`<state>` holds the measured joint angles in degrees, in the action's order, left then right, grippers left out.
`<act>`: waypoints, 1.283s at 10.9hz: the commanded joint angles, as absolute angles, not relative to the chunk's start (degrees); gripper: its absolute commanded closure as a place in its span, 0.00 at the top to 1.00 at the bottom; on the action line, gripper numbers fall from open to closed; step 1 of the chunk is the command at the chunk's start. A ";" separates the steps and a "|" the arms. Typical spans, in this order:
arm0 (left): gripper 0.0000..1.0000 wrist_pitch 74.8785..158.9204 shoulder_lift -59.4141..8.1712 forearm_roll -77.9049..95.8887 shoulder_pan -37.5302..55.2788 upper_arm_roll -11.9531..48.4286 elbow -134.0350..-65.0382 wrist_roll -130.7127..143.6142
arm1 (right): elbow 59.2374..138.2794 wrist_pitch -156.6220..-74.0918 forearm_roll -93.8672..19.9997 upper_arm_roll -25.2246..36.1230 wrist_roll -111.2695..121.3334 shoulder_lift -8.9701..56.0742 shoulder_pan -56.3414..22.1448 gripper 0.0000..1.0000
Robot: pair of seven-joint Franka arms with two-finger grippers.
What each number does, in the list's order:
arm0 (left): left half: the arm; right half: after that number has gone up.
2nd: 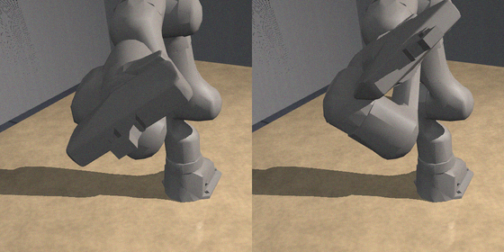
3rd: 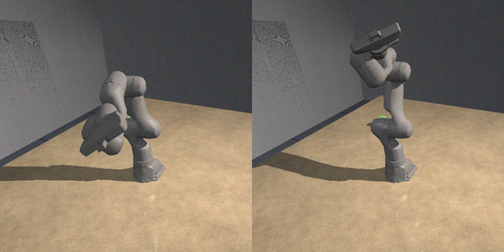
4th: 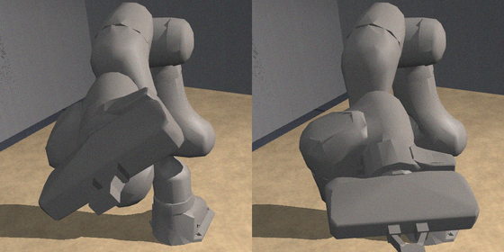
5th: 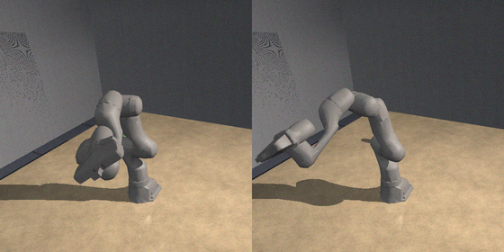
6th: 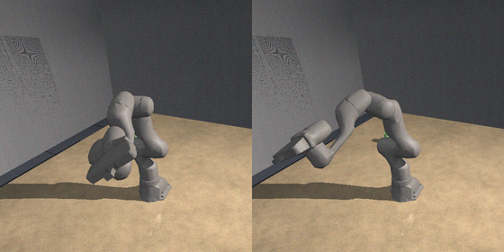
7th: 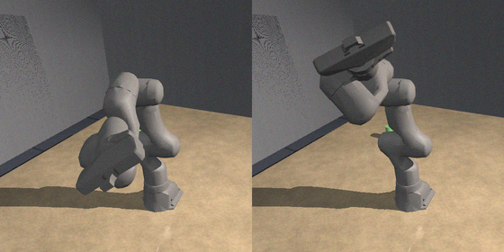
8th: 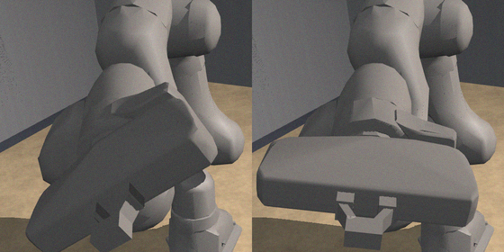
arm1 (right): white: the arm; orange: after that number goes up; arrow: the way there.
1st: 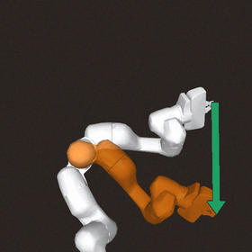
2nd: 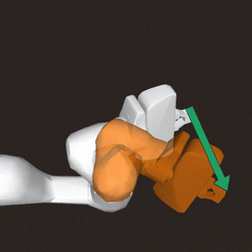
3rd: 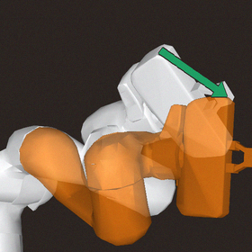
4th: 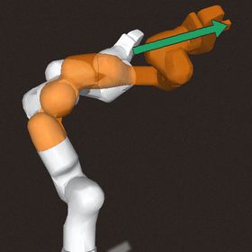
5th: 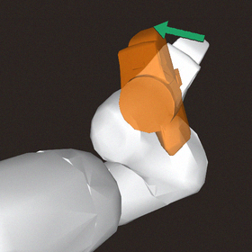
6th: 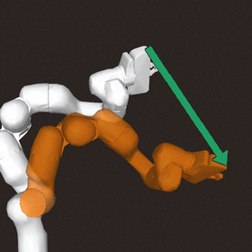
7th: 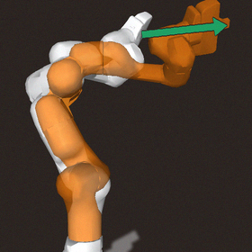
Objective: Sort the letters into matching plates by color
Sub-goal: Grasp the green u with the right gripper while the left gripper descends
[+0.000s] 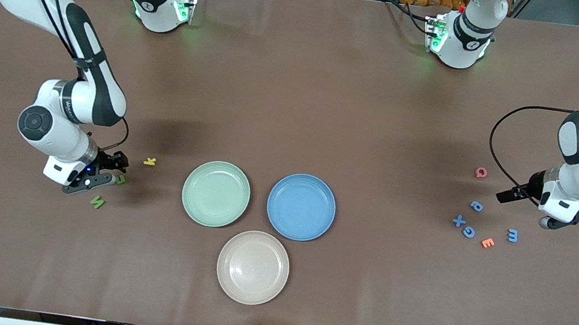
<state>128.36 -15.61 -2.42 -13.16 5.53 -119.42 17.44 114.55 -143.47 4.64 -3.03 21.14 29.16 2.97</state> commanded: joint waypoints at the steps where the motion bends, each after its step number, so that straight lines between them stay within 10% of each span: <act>1: 1.00 130.50 -16.69 -5.62 -13.10 5.80 -119.18 24.05 | 112.68 -143.53 5.01 -3.52 21.80 30.58 3.69 0.72; 14: 1.00 153.00 -24.69 -10.81 -13.54 6.50 -126.30 50.17 | 112.06 -146.78 4.92 -3.60 21.27 34.01 3.08 0.52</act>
